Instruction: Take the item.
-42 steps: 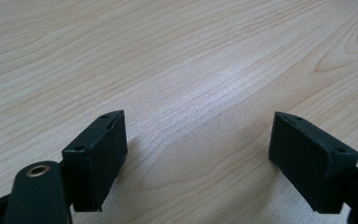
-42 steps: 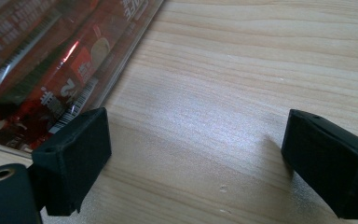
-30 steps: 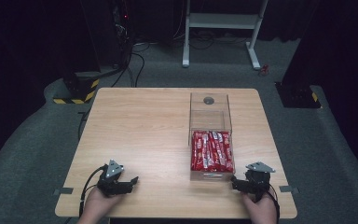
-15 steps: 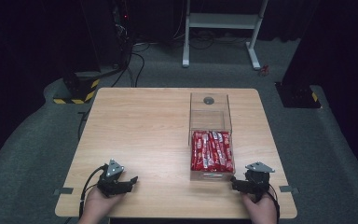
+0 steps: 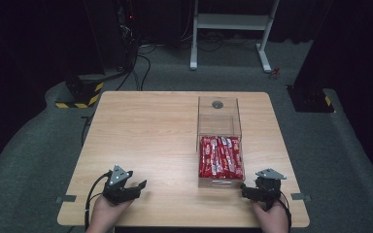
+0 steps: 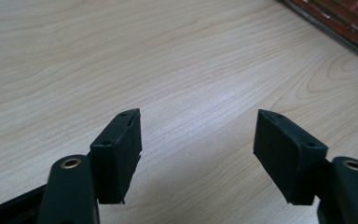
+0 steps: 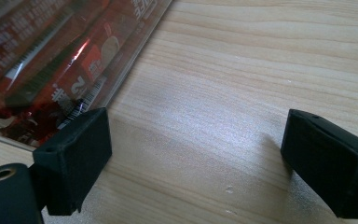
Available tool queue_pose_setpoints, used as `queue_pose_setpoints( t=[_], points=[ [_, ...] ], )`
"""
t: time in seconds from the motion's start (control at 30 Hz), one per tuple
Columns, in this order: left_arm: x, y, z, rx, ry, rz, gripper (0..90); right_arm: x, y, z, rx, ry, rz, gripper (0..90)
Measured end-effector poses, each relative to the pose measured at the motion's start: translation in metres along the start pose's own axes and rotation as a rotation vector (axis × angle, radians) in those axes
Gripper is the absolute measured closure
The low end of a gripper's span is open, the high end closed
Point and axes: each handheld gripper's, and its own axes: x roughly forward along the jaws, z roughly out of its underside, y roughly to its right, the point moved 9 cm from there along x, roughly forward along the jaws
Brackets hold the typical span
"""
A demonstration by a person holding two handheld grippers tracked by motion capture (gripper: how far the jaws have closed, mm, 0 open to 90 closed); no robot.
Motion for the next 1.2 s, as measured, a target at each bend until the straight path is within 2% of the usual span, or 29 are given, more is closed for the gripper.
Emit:
queue_pose_setpoints(
  t=[0.13, 0.27, 0.33, 0.5, 0.67, 0.87, 1.2],
  points=[
    [-0.001, 0.003, -0.004, -0.004, 0.012, 0.007, 33.9, 0.000, 0.000, 0.000, -0.002, 0.002, 0.000, 8.6],
    [-0.001, 0.012, -0.006, -0.010, 0.005, 0.030, 33.9, 0.000, 0.000, 0.000, -0.002, 0.002, 0.000, 8.6],
    [0.000, 0.017, -0.008, 0.013, -0.001, 0.033, 33.8, 0.000, 0.000, 0.000, -0.002, 0.001, 0.000, 8.6],
    [0.001, 0.026, -0.014, 0.034, 0.014, 0.043, 33.4, 0.000, 0.000, 0.000, -0.003, 0.001, 0.000, 8.7],
    [0.002, 0.036, -0.018, 0.033, 0.006, 0.091, 33.8, 0.000, 0.000, 0.000, -0.003, 0.002, 0.000, 8.7],
    [0.002, 0.047, -0.028, 0.067, 0.028, 0.097, 33.6, 0.000, 0.000, 0.000, -0.003, 0.001, 0.000, 8.7],
    [0.005, 0.063, -0.039, 0.082, 0.044, 0.132, 34.0, 0.000, 0.000, 0.000, -0.003, 0.002, 0.000, 8.9]
  ],
)
